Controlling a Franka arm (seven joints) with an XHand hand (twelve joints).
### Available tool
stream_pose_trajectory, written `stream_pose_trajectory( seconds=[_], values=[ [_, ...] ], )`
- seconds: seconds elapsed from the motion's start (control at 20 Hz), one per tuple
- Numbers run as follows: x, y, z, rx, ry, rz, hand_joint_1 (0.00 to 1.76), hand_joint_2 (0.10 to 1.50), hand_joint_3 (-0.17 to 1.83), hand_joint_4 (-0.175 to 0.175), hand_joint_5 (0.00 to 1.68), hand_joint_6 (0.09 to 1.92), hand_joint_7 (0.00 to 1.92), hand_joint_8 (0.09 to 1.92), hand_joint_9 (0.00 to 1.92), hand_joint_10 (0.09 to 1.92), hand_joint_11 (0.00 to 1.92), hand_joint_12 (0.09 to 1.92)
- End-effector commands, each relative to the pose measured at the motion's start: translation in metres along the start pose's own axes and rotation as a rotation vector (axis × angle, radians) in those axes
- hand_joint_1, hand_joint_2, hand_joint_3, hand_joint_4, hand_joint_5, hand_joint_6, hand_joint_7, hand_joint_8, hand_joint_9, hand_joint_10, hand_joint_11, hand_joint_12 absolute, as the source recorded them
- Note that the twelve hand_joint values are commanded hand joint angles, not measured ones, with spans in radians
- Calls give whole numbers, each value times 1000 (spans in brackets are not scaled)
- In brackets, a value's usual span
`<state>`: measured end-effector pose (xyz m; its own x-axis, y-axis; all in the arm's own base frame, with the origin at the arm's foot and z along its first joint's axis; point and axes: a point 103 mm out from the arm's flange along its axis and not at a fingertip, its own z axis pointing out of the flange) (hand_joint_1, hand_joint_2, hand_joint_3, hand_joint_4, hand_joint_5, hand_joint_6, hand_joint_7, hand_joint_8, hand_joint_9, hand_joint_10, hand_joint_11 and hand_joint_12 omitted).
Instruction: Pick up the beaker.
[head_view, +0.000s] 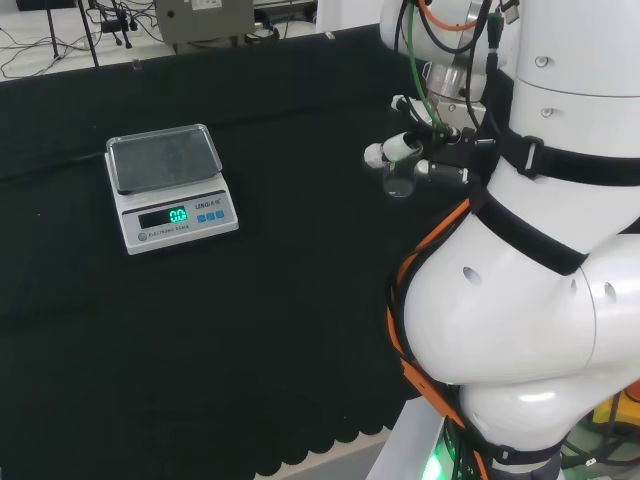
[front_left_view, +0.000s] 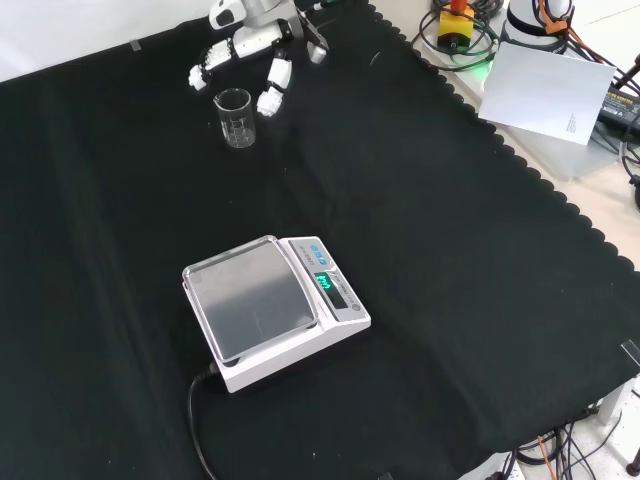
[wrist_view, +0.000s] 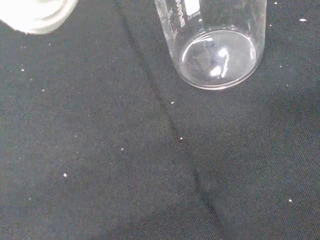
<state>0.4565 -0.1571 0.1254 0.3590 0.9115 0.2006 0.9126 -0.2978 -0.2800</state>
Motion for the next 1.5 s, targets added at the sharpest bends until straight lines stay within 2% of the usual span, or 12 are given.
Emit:
stream_pose_trajectory(
  seconds=[0.05,0.5,0.55,0.65,0.7,0.85,0.9,0.95,1.1,1.3,1.4,1.5],
  values=[
    [-5,21,21,28,-31,32,655,691,183,112,0,87,0,151,0,814,0,1050],
    [-23,44,35,46,-35,81,678,699,176,111,0,87,0,152,0,784,0,1024],
    [-23,43,37,24,-40,80,710,707,186,109,7,87,12,170,9,800,0,1048],
    [-19,42,40,-23,-40,69,815,725,261,100,165,87,160,337,165,819,0,1286],
    [-18,42,39,-44,-38,62,873,725,356,95,302,130,268,495,330,797,89,1387],
    [-14,42,38,-100,-32,43,978,721,620,79,478,940,515,883,758,804,549,1363],
    [-12,42,37,-108,-30,39,984,817,567,87,608,1120,588,1029,863,874,702,1321],
    [-10,42,37,-117,-28,36,991,906,487,81,704,1218,644,1156,938,950,826,1279],
    [-7,43,37,-130,-27,29,1027,990,410,15,818,1298,744,1365,1064,1084,1047,1176],
    [-3,44,34,-137,-31,23,1065,954,493,-67,840,1322,798,1436,1122,1120,1172,1095],
    [14,44,41,-143,-48,22,1074,944,512,-86,844,1323,812,1447,1134,1121,1197,1079],
    [14,44,32,-148,-41,16,1077,940,519,-93,846,1322,818,1452,1140,1121,1205,1075]
  ],
)
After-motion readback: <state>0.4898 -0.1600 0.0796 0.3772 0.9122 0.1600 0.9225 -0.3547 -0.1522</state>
